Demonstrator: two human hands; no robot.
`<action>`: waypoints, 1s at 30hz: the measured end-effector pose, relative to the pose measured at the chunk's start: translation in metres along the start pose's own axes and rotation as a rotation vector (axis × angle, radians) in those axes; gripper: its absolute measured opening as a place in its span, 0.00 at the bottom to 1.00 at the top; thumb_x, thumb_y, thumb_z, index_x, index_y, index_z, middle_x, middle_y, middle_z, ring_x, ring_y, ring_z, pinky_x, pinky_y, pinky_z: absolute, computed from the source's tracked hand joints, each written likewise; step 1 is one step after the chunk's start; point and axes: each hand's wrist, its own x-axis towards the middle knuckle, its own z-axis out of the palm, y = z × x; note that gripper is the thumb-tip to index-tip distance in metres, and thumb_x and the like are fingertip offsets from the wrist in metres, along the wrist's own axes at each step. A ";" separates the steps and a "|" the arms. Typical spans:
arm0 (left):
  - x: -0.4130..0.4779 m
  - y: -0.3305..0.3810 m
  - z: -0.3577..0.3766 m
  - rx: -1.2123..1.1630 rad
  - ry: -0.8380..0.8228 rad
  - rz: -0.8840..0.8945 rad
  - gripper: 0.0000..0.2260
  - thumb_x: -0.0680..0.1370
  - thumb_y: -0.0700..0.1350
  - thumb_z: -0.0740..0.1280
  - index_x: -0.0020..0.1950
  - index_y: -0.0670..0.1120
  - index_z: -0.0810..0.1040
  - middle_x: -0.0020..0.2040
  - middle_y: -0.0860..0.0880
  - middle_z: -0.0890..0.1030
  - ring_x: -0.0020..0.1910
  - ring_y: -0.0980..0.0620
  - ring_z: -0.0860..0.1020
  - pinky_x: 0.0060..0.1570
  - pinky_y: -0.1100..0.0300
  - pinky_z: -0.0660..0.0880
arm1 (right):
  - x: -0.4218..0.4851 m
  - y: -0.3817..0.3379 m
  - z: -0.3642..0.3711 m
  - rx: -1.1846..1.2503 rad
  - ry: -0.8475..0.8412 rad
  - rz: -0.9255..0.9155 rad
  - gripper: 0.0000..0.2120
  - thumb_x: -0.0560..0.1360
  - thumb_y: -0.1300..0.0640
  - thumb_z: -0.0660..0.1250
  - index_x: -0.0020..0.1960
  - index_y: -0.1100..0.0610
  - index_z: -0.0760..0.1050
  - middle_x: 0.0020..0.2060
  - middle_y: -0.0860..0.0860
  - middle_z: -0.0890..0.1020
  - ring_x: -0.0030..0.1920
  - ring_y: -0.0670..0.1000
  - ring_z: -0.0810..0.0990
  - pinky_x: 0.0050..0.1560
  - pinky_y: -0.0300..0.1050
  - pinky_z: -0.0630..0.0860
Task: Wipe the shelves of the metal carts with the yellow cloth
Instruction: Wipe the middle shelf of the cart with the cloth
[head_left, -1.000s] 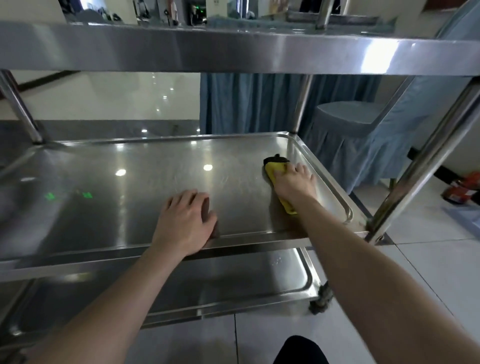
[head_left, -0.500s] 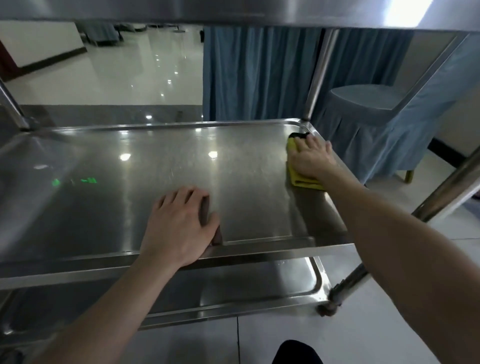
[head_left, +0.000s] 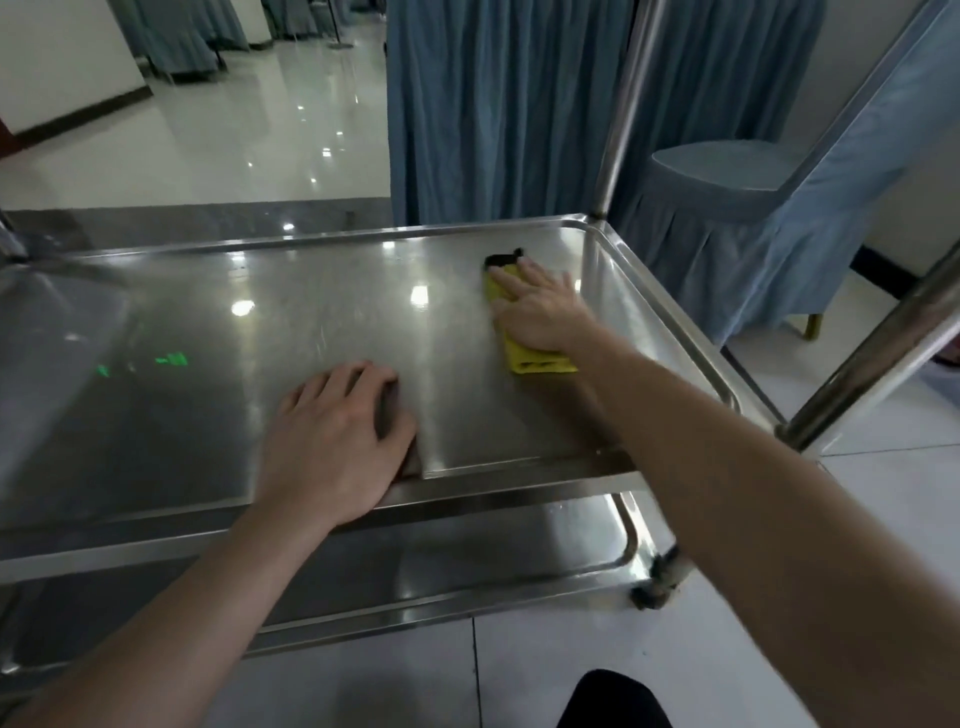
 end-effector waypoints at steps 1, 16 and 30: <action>0.000 0.001 0.000 -0.006 0.006 0.002 0.22 0.81 0.64 0.53 0.69 0.58 0.73 0.72 0.52 0.76 0.70 0.44 0.75 0.70 0.46 0.69 | -0.007 0.034 -0.007 -0.008 0.018 0.082 0.30 0.85 0.38 0.47 0.87 0.40 0.48 0.87 0.53 0.46 0.87 0.53 0.44 0.83 0.59 0.37; -0.005 0.002 -0.003 0.011 0.119 -0.139 0.18 0.76 0.50 0.58 0.52 0.40 0.81 0.49 0.37 0.82 0.48 0.34 0.79 0.50 0.42 0.78 | -0.044 -0.071 0.026 0.054 -0.055 -0.156 0.32 0.85 0.37 0.48 0.87 0.41 0.49 0.87 0.49 0.45 0.86 0.51 0.42 0.84 0.54 0.39; 0.003 -0.022 -0.030 0.074 -0.146 -0.044 0.20 0.85 0.50 0.60 0.75 0.49 0.76 0.74 0.44 0.78 0.72 0.39 0.75 0.69 0.48 0.73 | -0.097 -0.109 0.031 0.057 -0.027 -0.062 0.37 0.83 0.37 0.52 0.88 0.46 0.46 0.87 0.56 0.44 0.86 0.58 0.42 0.85 0.59 0.43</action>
